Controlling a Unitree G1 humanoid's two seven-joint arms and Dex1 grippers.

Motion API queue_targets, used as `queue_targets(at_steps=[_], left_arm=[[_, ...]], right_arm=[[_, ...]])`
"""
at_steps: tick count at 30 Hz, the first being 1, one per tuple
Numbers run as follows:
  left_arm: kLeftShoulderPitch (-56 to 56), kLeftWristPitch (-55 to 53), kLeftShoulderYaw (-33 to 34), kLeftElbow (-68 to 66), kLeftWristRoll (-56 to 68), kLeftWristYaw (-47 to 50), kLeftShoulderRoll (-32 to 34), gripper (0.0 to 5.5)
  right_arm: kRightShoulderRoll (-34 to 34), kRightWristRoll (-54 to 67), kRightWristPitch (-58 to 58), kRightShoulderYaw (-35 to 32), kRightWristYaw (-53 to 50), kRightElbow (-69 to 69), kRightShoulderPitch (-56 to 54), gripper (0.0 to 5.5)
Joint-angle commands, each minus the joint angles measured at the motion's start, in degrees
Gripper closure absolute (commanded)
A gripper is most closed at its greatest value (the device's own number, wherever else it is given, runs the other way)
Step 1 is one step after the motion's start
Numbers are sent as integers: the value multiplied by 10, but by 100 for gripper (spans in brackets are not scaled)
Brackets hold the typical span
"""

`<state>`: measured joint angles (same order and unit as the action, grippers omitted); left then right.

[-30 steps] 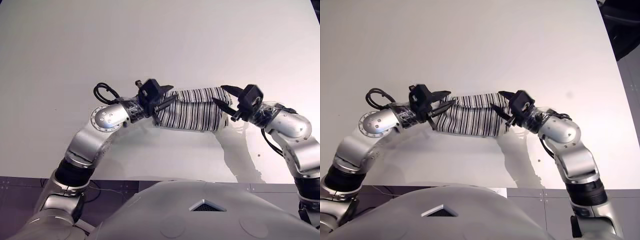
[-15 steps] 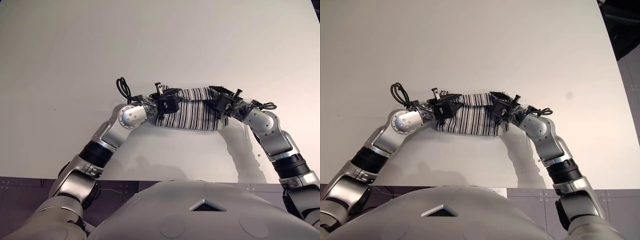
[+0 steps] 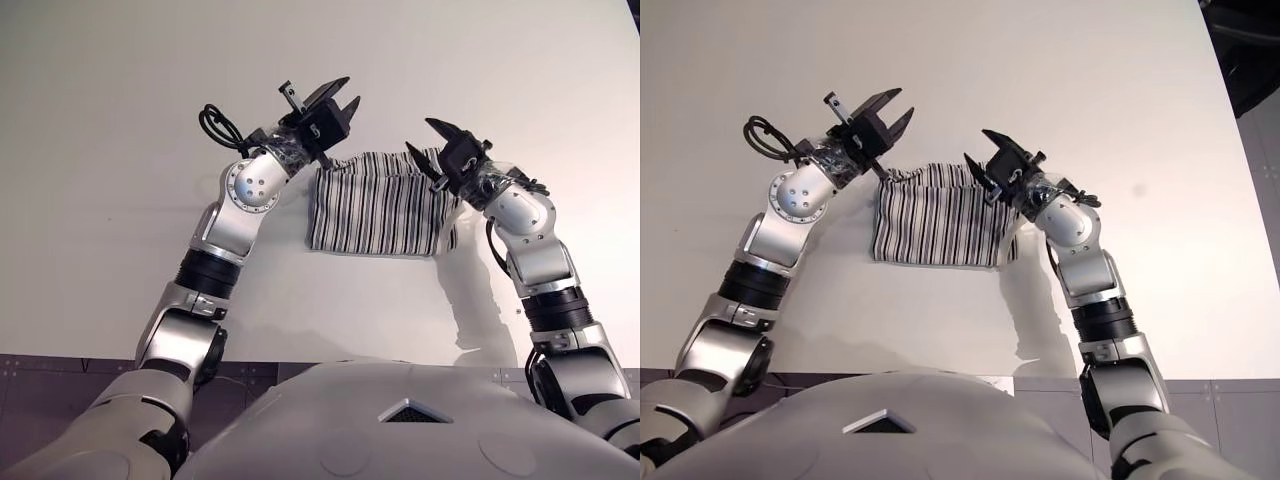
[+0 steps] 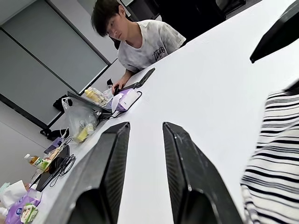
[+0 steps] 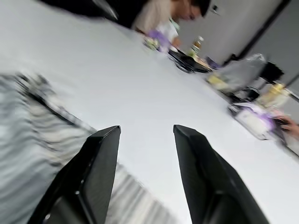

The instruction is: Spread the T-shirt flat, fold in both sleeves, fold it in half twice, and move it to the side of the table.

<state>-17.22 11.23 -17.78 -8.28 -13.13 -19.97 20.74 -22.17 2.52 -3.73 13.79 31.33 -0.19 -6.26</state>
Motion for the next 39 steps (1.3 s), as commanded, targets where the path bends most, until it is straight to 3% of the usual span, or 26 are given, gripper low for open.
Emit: queue_targets(at_steps=[1,3,7,11,13,16,18,20,23,28,31,34,39], left_arm=[[36,-19,35,28,19,-10,20,419],[37,-25,51,32,22,-3,17,419],[22,-33,72,29,26,9,6,419],[23,-29,76,32,25,4,8,419],[26,-30,78,31,25,7,9,419],[37,-36,78,41,21,20,1,419],[38,-35,73,43,18,24,-5,419],[40,-38,72,47,15,31,-10,419],[46,-43,71,53,13,40,-17,419],[89,-64,80,92,22,64,-36,419],[111,-136,129,135,88,103,-95,419],[127,-198,191,142,145,162,-153,419],[144,-213,212,124,192,195,-218,419]], right_arm=[[-1,110,115,28,98,-76,39,342],[0,129,153,44,138,-54,30,342],[10,99,140,51,173,140,-26,342],[19,64,111,-12,51,412,-92,342],[13,107,103,-99,-61,541,-122,342],[-25,254,71,-302,-283,679,-121,342],[-21,300,39,-366,-359,704,-100,342],[-4,308,15,-388,-398,712,-92,342],[6,273,-23,-384,-401,718,-92,342],[-32,148,-158,-313,-345,664,-98,342],[-32,83,-212,-261,-317,508,-84,342],[11,48,-188,-202,-301,334,-63,342],[115,32,-97,-114,-293,168,-40,342]])
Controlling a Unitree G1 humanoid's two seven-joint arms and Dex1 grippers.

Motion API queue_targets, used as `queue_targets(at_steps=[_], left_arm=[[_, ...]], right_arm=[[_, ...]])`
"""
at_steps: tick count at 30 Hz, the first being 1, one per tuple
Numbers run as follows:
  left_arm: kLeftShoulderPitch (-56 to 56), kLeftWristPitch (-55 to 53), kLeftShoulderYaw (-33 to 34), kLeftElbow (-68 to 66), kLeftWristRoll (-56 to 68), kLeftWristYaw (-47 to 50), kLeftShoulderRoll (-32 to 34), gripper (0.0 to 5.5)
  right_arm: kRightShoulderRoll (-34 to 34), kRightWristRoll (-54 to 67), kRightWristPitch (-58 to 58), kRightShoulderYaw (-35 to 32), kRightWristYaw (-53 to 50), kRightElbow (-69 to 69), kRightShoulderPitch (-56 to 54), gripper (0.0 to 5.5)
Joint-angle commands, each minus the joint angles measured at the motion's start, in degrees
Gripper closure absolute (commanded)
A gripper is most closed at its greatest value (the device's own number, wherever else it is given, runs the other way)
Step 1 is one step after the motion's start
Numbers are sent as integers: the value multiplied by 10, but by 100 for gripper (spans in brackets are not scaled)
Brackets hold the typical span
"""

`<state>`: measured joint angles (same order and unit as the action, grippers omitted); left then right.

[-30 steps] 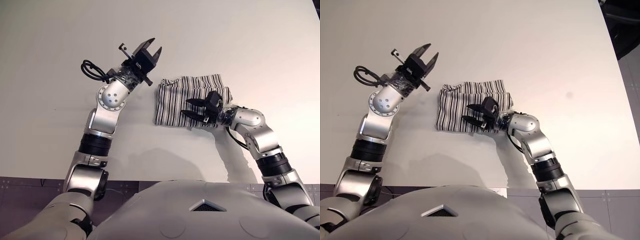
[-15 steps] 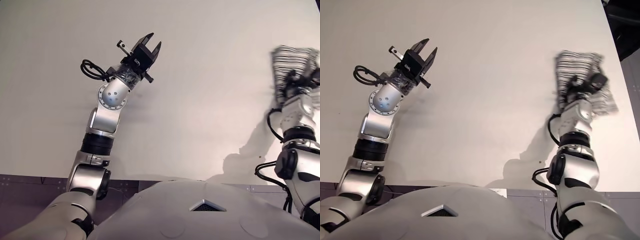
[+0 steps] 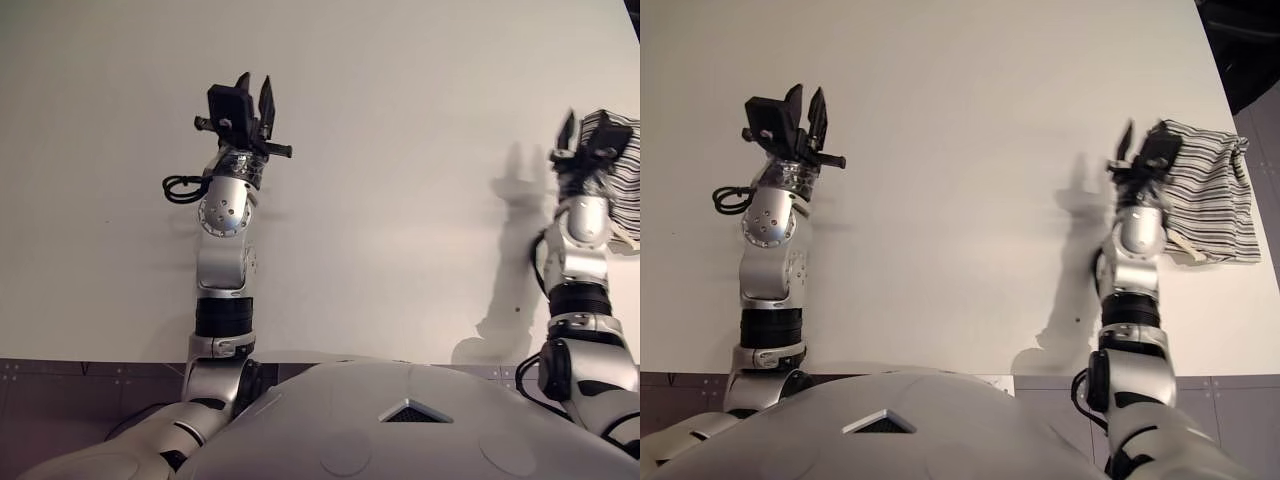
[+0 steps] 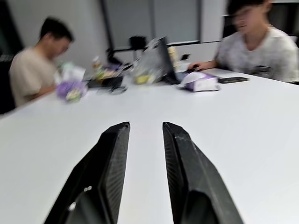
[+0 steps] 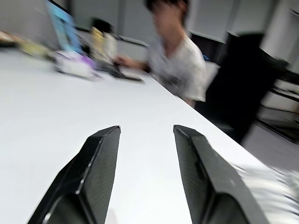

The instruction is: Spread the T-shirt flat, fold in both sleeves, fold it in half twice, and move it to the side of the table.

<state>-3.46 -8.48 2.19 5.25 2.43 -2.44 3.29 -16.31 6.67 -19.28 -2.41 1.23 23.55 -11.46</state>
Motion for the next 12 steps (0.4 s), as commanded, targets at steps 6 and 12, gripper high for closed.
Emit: queue_targets(at_steps=[6,12], left_arm=[[-16,-10,8,-86,18,47,-57,419],[-20,67,-46,-142,-65,47,-33,419]], right_arm=[[90,-11,115,33,3,-32,-22,342],[83,-30,97,17,5,29,-40,342]])
